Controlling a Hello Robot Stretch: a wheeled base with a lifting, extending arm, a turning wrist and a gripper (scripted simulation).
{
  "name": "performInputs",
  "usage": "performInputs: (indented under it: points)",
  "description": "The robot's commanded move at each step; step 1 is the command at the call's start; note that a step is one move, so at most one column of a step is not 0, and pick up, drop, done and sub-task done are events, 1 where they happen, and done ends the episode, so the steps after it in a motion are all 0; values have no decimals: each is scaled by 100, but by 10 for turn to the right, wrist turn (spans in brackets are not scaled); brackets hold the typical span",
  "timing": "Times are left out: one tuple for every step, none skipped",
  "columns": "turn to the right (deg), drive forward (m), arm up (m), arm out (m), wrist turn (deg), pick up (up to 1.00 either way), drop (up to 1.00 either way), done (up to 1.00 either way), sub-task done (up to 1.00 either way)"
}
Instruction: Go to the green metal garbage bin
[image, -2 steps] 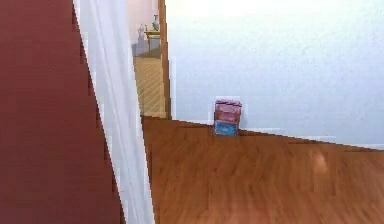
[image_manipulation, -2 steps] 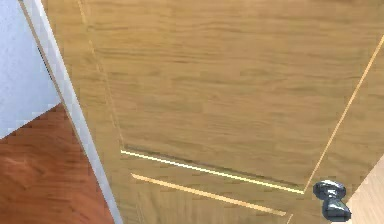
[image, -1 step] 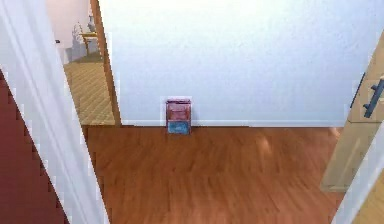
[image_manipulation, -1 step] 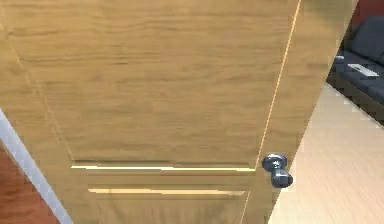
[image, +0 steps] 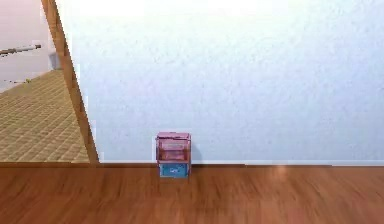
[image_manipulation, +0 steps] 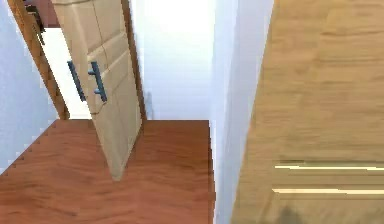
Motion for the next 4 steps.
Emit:
performInputs:
  points:
    - [-360, 0, 0, 0, 0, 0, 0, 0, 0]
    - [0, 100, 0, 0, 0, 0, 0, 0, 0]
    - [-90, 0, 0, 0, 0, 0, 0, 0, 0]
    - [0, 15, 0, 0, 0, 0, 0, 0, 0]
